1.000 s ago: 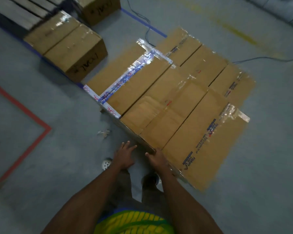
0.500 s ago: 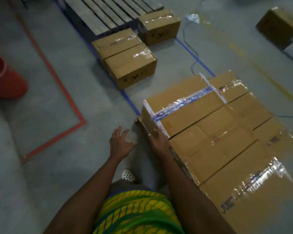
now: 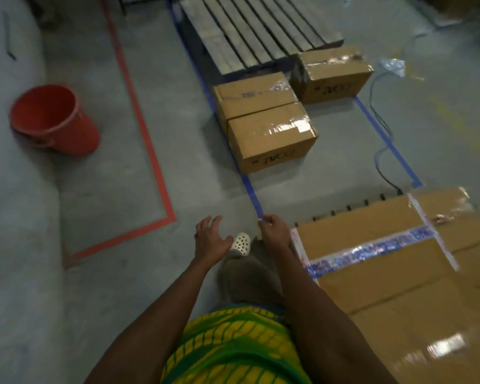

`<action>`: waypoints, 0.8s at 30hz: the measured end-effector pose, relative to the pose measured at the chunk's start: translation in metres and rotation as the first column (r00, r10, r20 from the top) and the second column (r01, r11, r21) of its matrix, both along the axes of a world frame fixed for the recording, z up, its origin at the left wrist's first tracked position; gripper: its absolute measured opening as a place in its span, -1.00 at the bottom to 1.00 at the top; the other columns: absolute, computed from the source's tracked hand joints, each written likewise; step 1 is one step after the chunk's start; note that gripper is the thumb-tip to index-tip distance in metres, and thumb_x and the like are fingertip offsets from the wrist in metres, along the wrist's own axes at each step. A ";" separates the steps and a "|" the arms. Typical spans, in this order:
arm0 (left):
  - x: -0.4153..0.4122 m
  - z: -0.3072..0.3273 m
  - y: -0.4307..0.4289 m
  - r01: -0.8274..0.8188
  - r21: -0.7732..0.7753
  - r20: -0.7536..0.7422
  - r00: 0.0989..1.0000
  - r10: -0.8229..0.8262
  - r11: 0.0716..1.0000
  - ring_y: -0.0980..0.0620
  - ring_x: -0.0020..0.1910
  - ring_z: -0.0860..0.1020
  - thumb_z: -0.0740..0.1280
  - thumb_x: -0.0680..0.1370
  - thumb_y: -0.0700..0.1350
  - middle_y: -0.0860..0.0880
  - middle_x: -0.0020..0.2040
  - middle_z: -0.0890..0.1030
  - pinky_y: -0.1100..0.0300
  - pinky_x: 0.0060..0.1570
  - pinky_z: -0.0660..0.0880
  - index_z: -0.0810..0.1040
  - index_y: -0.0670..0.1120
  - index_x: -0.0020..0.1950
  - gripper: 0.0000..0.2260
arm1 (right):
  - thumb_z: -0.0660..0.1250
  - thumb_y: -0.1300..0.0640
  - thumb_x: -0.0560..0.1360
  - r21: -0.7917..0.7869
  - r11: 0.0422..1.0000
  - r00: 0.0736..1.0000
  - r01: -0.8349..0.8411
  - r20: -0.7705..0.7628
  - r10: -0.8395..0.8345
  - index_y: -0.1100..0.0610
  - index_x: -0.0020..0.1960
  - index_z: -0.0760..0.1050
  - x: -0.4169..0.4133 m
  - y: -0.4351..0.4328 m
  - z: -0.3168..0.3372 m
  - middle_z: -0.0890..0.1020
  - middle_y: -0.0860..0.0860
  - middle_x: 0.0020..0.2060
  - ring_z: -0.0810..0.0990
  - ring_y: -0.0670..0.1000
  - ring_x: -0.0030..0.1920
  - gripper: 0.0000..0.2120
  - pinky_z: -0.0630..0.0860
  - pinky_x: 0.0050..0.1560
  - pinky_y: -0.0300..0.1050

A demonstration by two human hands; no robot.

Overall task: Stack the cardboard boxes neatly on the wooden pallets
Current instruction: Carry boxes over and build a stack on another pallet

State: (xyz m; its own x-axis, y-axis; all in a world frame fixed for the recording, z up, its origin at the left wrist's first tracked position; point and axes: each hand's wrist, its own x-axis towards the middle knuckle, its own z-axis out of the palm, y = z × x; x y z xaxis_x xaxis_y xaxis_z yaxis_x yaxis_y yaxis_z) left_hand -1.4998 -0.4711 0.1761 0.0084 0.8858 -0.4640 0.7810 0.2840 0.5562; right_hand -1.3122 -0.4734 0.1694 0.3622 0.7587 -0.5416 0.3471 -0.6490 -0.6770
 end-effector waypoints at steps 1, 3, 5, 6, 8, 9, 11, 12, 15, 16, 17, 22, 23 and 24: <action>0.000 -0.001 0.025 0.033 -0.017 -0.015 0.999 -0.034 0.999 -0.19 0.51 0.23 0.42 0.41 0.07 -0.19 0.52 0.32 -0.07 0.47 0.25 0.38 -0.03 0.53 -0.31 | 0.36 0.04 0.57 -0.015 1.000 1.000 -0.012 -0.022 0.011 0.12 0.30 0.58 0.000 0.028 -0.005 0.65 0.12 0.21 0.60 0.15 0.20 -0.66 0.52 0.29 0.13; -0.002 0.005 0.080 0.053 -0.017 -0.035 0.998 -0.054 0.998 -0.18 0.51 0.23 0.34 0.34 0.14 -0.17 0.52 0.31 -0.05 0.47 0.25 0.36 -0.02 0.53 -0.25 | 0.36 0.03 0.56 -0.047 0.998 0.999 -0.032 -0.033 0.031 0.13 0.30 0.59 0.004 0.087 -0.010 0.65 0.14 0.21 0.60 0.17 0.21 -0.65 0.52 0.28 0.10; -0.003 0.016 0.133 0.020 0.011 -0.021 1.000 -0.020 1.000 -0.18 0.50 0.23 0.35 0.37 0.11 -0.17 0.51 0.32 -0.04 0.46 0.25 0.36 -0.03 0.53 -0.27 | 0.34 0.00 0.55 -0.052 0.999 1.000 -0.008 -0.017 0.008 0.11 0.30 0.60 0.010 0.144 -0.008 0.65 0.15 0.21 0.58 0.19 0.24 -0.63 0.51 0.30 0.11; -0.002 0.022 0.159 -0.005 0.031 -0.006 1.000 0.005 1.000 -0.17 0.49 0.24 0.36 0.39 0.10 -0.17 0.50 0.34 -0.04 0.45 0.25 0.36 -0.03 0.53 -0.29 | 0.34 -0.02 0.54 -0.052 0.998 1.000 0.020 -0.016 -0.021 0.11 0.29 0.61 0.012 0.171 -0.004 0.65 0.14 0.21 0.58 0.21 0.25 -0.62 0.51 0.29 0.14; 0.003 0.033 0.207 -0.052 0.061 0.016 0.999 0.052 0.997 -0.17 0.47 0.26 0.42 0.45 0.04 -0.16 0.48 0.35 -0.03 0.45 0.25 0.37 -0.05 0.53 -0.35 | 0.34 -0.04 0.53 -0.040 0.998 0.998 0.055 -0.006 -0.055 0.10 0.26 0.63 0.013 0.218 0.008 0.67 0.14 0.18 0.60 0.20 0.22 -0.63 0.53 0.27 0.15; 0.005 0.036 0.228 -0.066 0.072 0.019 0.998 0.065 0.995 -0.16 0.46 0.28 0.44 0.47 0.01 -0.15 0.47 0.36 -0.02 0.45 0.26 0.37 -0.05 0.53 -0.36 | 0.34 -0.03 0.55 -0.027 0.999 0.999 0.037 0.004 -0.037 0.10 0.25 0.64 0.013 0.237 0.013 0.68 0.14 0.16 0.61 0.19 0.21 -0.65 0.54 0.26 0.13; 0.012 0.036 0.271 -0.073 0.079 0.030 0.997 0.071 0.994 -0.15 0.44 0.30 0.46 0.47 0.00 -0.14 0.46 0.39 -0.01 0.42 0.28 0.38 -0.04 0.52 -0.36 | 0.33 -0.07 0.55 -0.003 1.000 1.000 -0.024 0.019 0.024 0.09 0.23 0.65 0.012 0.268 0.017 0.69 0.12 0.13 0.62 0.18 0.17 -0.65 0.56 0.22 0.13; 0.016 0.034 0.292 -0.065 0.072 0.030 0.998 0.063 0.995 -0.15 0.44 0.31 0.47 0.47 0.00 -0.13 0.45 0.40 0.00 0.41 0.28 0.38 -0.04 0.52 -0.36 | 0.32 -0.10 0.54 -0.005 0.999 0.999 -0.041 0.028 0.041 0.08 0.23 0.65 0.012 0.283 0.014 0.69 0.12 0.12 0.63 0.17 0.16 -0.63 0.56 0.21 0.15; 0.031 0.018 0.359 -0.046 0.021 0.029 0.999 0.046 0.999 -0.18 0.42 0.33 0.49 0.46 -0.02 -0.16 0.43 0.42 0.01 0.39 0.28 0.39 -0.06 0.52 -0.35 | 0.31 -0.15 0.52 -0.063 0.995 0.996 -0.080 0.039 0.082 0.05 0.22 0.65 0.028 0.332 -0.012 0.69 0.11 0.14 0.63 0.17 0.17 -0.60 0.57 0.20 0.17; 0.037 0.010 0.382 -0.039 0.000 0.036 0.999 0.039 0.999 -0.19 0.42 0.33 0.49 0.46 -0.03 -0.17 0.43 0.42 0.00 0.39 0.29 0.39 -0.06 0.52 -0.35 | 0.32 -0.15 0.52 -0.098 0.991 0.995 -0.086 0.046 0.091 0.04 0.21 0.65 0.035 0.351 -0.022 0.69 0.11 0.14 0.62 0.17 0.18 -0.61 0.56 0.21 0.16; 0.043 0.002 0.407 -0.019 -0.024 0.041 0.999 0.020 1.000 -0.20 0.41 0.34 0.49 0.46 -0.02 -0.17 0.43 0.42 0.00 0.38 0.31 0.39 -0.05 0.52 -0.35 | 0.33 -0.15 0.53 -0.134 0.988 0.995 -0.082 0.049 0.090 0.02 0.20 0.66 0.044 0.371 -0.030 0.69 0.11 0.14 0.62 0.17 0.18 -0.64 0.56 0.22 0.15; 0.065 -0.030 0.536 0.053 -0.205 0.037 0.998 -0.046 0.977 -0.18 0.46 0.29 0.48 0.49 0.05 -0.17 0.45 0.39 0.00 0.40 0.31 0.29 -0.03 0.58 -0.29 | 0.28 -0.13 0.55 -0.270 0.960 0.993 0.069 0.111 -0.040 0.03 0.22 0.64 0.098 0.473 -0.047 0.67 0.11 0.18 0.58 0.18 0.23 -0.64 0.52 0.27 0.16; 0.069 -0.032 0.558 0.057 -0.244 0.016 0.998 -0.054 0.968 -0.19 0.47 0.29 0.49 0.49 0.06 -0.17 0.47 0.39 0.00 0.41 0.30 0.29 -0.03 0.58 -0.29 | 0.27 -0.12 0.57 -0.294 0.952 0.992 0.083 0.116 -0.051 0.05 0.24 0.63 0.106 0.490 -0.046 0.66 0.11 0.20 0.56 0.19 0.26 -0.63 0.51 0.28 0.15; 0.073 -0.033 0.579 0.074 -0.276 0.000 0.997 -0.077 0.958 -0.19 0.48 0.29 0.49 0.49 0.07 -0.17 0.48 0.39 0.01 0.42 0.28 0.29 -0.03 0.58 -0.28 | 0.27 -0.11 0.58 -0.311 0.944 0.990 0.107 0.123 -0.071 0.06 0.26 0.62 0.115 0.505 -0.044 0.66 0.11 0.20 0.55 0.18 0.27 -0.63 0.51 0.28 0.14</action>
